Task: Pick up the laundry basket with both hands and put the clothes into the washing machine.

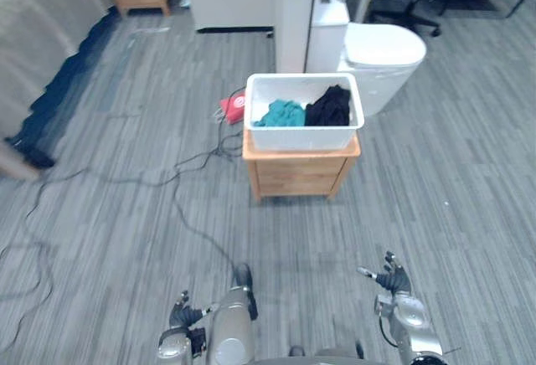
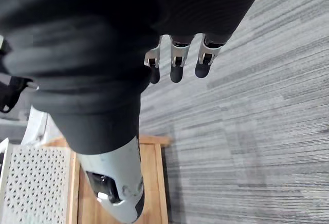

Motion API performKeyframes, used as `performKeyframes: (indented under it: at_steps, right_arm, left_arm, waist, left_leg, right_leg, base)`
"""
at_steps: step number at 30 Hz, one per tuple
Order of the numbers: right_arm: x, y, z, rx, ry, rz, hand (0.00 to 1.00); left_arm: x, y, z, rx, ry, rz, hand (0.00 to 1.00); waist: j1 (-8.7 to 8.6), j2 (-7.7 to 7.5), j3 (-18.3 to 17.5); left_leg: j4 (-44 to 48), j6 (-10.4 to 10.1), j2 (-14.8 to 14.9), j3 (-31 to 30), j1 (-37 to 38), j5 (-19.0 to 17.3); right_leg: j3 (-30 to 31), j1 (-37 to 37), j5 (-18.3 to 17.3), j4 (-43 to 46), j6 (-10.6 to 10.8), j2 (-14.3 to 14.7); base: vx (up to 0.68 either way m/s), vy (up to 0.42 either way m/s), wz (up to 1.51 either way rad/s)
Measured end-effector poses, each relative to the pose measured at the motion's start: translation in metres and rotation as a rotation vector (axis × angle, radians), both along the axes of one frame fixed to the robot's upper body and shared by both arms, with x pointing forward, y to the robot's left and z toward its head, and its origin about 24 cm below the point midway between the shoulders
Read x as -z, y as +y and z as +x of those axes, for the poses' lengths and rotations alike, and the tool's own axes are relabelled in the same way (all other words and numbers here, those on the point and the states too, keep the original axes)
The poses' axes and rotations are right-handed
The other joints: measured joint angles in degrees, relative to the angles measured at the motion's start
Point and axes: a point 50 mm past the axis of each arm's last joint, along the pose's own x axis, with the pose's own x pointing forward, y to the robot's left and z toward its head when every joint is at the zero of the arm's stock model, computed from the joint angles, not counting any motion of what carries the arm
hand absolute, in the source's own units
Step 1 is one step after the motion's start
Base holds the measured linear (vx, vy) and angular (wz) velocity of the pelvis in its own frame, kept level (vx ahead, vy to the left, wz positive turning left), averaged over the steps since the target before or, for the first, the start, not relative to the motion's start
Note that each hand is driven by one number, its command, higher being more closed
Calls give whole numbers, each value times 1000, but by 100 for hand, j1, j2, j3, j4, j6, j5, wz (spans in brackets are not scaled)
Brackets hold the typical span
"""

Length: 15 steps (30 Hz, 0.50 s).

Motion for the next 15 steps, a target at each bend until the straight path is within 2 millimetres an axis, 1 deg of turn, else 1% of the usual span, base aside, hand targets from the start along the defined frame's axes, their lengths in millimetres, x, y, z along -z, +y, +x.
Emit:
performKeyframes:
  at_steps: [1, 2, 3, 4, 5, 6, 7, 8, 9, 10, 11, 12, 13, 14, 15]
  right_arm:
    - [0, 6, 3, -34, -2, 1, 0]
    - [-1, 10, 6, -47, -11, 6, 0]
    - [-3, 12, 10, -50, -21, 8, 0]
    - [-4, 11, 14, -55, -31, 4, 0]
    - [-4, 11, 16, -55, -31, 4, 0]
    - [-5, 10, 17, -56, -33, -1, 0]
    - [-3, 8, 16, -57, -21, -4, 0]
    - [-2, 8, 14, -57, -11, -4, 0]
    - [4, 0, 8, -54, 33, -23, 0]
    - [5, -2, 6, -54, 49, -27, 0]
    - [5, -2, 6, -54, 48, -29, 0]
    - [3, -4, 5, -55, 45, -36, 0]
    - [2, -5, 3, -57, 43, -42, 0]
    - [2, -4, 3, -57, 41, -41, 0]
    - [-1, -3, 4, -53, 20, -39, 0]
  left_arm:
    - [0, 0, 0, 1, 2, 1, 0]
    - [-1, 0, 2, 1, -3, 2, 0]
    - [-2, 0, 6, -2, -15, 1, 0]
    - [-4, 2, 11, -16, -32, -6, 0]
    - [-5, 3, 13, -20, -38, -5, 0]
    - [-6, 4, 15, -31, -45, -5, 0]
    - [-6, 8, 12, -34, -38, 6, 0]
    - [-5, 10, 10, -33, -29, 11, 0]
    - [1, 6, 5, -52, 3, -10, 0]
    - [4, 2, -2, -66, 18, -25, 0]
    - [4, 1, -3, -75, 19, -30, 0]
    - [4, -3, -1, -96, 7, -49, 0]
    - [4, -7, 0, -109, 0, -62, 0]
    - [4, -8, -1, -111, 1, -68, 0]
    - [3, -9, 0, -111, -10, -71, 0]
  waist:
    - [-14, 42, 22]
    - [-12, 76, 39]
    - [-15, 117, 50]
    - [-14, 176, 74]
    - [-19, 187, 87]
    - [-45, 161, 84]
    - [-78, 79, 33]
    - [-110, -11, -9]
    - [-148, 9, -47]
    - [-124, 97, -119]
    - [-128, 127, -103]
    - [-155, 239, -29]
    - [-111, 325, 46]
    - [-93, 297, 74]
    - [-7, 312, 75]
  left_leg:
    - [-46, 22, -6, 22, 378, -132]
    - [-129, 35, 7, 19, 629, -147]
    - [-279, 21, 41, 7, 856, -187]
    - [-474, -50, 94, -54, 1113, -233]
    - [-561, -63, 104, -68, 1223, -241]
    - [-738, -136, 125, -131, 1422, -282]
    - [-860, -316, 78, -167, 1543, -349]
    - [-875, -411, 0, -232, 1556, -408]
    - [-856, -647, 66, -438, 1699, -584]
    - [-611, -680, 206, -432, 1647, -562]
    - [-248, -684, 274, -459, 1481, -559]
    - [891, -803, 567, -483, 969, -463]
    - [2052, -820, 915, -543, 463, -151]
    - [2484, -806, 1047, -578, 265, -123]
    - [2974, -736, 1159, -549, 12, -178]
  right_leg:
    - [-47, -272, -141, 356, -253, -117]
    - [-143, -449, -222, 307, -384, -177]
    - [-225, -646, -287, 90, -474, -175]
    - [-377, -811, -337, -460, -501, -163]
    - [-416, -889, -344, -809, -506, -166]
    - [-447, -990, -310, -1708, -482, -139]
    - [-365, -914, 27, -2947, -387, -50]
    - [-244, -852, 433, -3603, -419, -55]
    - [-215, -809, 864, -3551, -756, 29]
    - [-225, -810, 583, -3465, -795, 62]
    - [-292, -782, 457, -3435, -782, 69]
    - [-432, -613, 315, -3453, -853, 165]
    - [-518, -375, 198, -3469, -998, 289]
    - [-580, -269, 112, -3479, -1064, 328]
    - [-616, -56, -20, -3487, -1148, 331]
  base:
    - [507, 114, 4]
    - [470, 85, 4]
    - [396, 1, 19]
    - [391, -29, 25]
    - [467, -91, 37]
    - [383, -151, 40]
    - [361, -166, 44]
    - [372, -198, 50]
    - [396, -211, 34]
    - [410, -217, 27]
    - [371, -240, 24]
    - [314, -242, 32]
    - [302, -237, 28]
    - [306, -168, 9]
    - [335, -136, 9]
